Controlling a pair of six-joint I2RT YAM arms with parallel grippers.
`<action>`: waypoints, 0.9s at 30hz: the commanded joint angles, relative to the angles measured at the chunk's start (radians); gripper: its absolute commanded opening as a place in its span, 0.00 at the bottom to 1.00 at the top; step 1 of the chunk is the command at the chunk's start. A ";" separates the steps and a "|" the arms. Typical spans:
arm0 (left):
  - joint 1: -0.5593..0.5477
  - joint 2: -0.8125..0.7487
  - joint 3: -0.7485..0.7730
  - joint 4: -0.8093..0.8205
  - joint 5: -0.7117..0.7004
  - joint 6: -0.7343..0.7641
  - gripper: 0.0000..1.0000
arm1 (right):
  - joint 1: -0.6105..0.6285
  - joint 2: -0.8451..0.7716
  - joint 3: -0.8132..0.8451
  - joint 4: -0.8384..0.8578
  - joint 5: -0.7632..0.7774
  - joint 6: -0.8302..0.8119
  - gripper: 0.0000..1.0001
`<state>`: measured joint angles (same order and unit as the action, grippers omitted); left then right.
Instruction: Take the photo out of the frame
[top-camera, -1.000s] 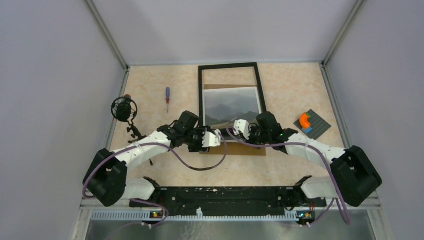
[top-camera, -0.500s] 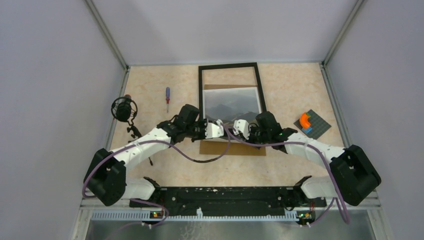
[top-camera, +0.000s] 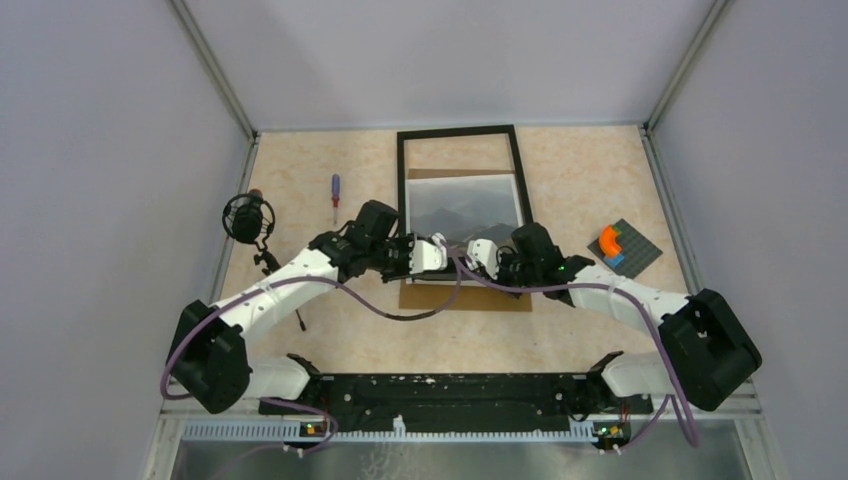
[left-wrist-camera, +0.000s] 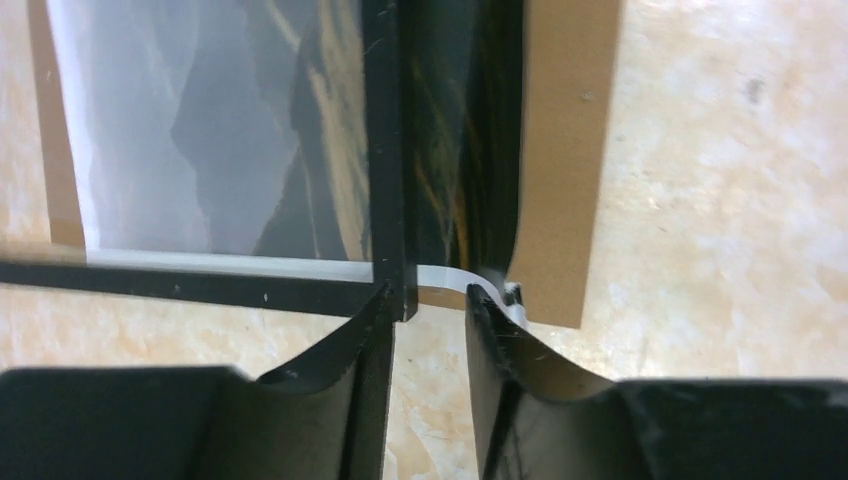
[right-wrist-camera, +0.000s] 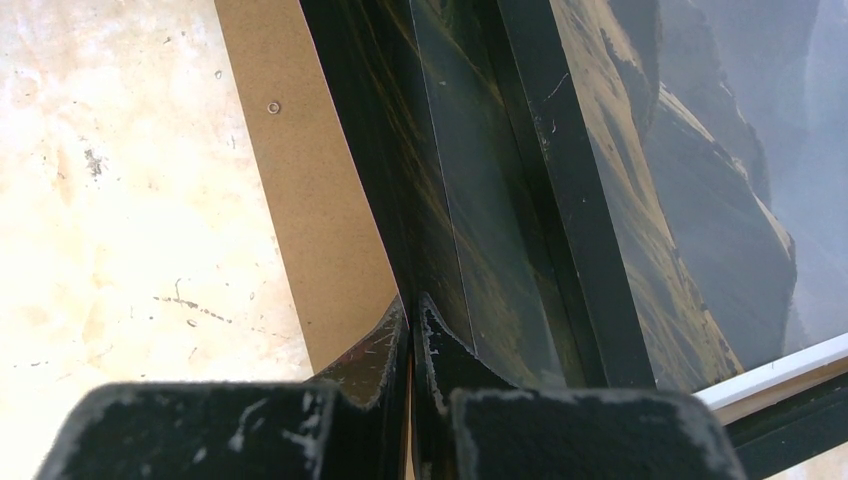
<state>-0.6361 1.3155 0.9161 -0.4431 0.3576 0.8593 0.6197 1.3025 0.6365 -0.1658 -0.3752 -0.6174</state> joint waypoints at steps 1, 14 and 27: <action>0.005 -0.071 0.062 -0.197 0.176 0.066 0.46 | 0.007 0.002 0.048 0.016 -0.013 0.007 0.00; -0.002 -0.049 -0.141 0.102 0.012 0.037 0.61 | 0.003 0.026 0.078 0.006 -0.030 0.043 0.00; -0.001 -0.059 -0.078 0.076 0.048 -0.023 0.20 | -0.005 0.029 0.083 -0.005 -0.039 0.030 0.00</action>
<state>-0.6361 1.2709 0.7650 -0.3367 0.3511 0.8585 0.6186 1.3273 0.6758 -0.1886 -0.3882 -0.5831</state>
